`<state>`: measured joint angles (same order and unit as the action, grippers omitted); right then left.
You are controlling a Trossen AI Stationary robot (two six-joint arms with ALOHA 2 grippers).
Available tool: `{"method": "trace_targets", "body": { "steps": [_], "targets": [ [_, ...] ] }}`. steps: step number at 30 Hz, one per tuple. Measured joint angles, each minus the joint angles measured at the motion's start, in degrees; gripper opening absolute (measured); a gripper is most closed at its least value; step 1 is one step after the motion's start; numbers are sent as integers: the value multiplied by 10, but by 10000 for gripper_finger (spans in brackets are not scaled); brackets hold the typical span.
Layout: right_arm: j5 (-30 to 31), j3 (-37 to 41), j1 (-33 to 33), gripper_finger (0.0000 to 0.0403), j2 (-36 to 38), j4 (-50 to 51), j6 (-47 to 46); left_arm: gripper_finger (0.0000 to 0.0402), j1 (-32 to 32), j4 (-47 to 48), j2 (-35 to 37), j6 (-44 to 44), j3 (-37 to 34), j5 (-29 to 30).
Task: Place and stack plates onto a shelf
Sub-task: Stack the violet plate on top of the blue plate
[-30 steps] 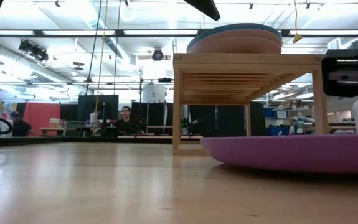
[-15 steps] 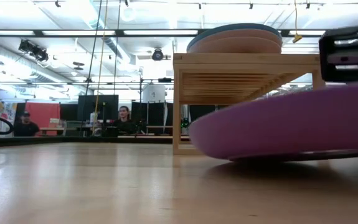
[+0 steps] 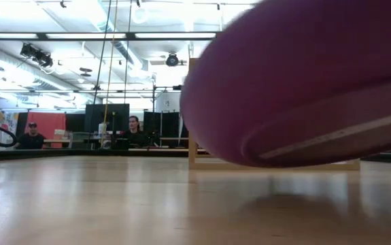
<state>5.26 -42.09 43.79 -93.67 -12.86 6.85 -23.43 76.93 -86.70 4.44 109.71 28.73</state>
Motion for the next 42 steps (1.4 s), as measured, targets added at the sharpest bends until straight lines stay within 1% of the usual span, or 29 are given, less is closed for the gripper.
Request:
{"method": "trace_targets", "body": {
  "steps": [4, 7, 9, 13, 19, 24, 29, 35, 40, 42],
  "targets": [
    [-8, -11, 0, 19, 0, 5, 0, 228, -65, -4, 43, 74, -72, 63],
    [-8, -14, 0, 19, 0, 9, 1, 228, -107, -15, 80, 145, -152, 108],
    [-8, -21, 0, 19, 0, 13, 1, 228, -132, -37, 106, 187, -211, 128],
    [-6, -43, 0, 19, 0, 35, 2, 228, -169, -102, 150, 235, -320, 136],
    [-6, -100, -1, 19, 0, 112, -10, 228, -185, -213, 180, 235, -437, 137],
    [-7, -158, -1, 20, 0, 195, -46, 228, -185, -263, 179, 235, -495, 137],
    [-27, -212, -1, 19, 0, 267, -58, 228, -179, -320, 179, 231, -537, 137],
    [-53, -272, -1, 19, 0, 308, -59, 228, -179, -378, 179, 228, -576, 137],
    [-53, -322, -1, 20, 1, 310, -54, 228, -179, -414, 179, 227, -603, 137],
    [-53, -345, -1, 20, 1, 328, -37, 228, -177, -433, 179, 219, -611, 137]
  ]
}}
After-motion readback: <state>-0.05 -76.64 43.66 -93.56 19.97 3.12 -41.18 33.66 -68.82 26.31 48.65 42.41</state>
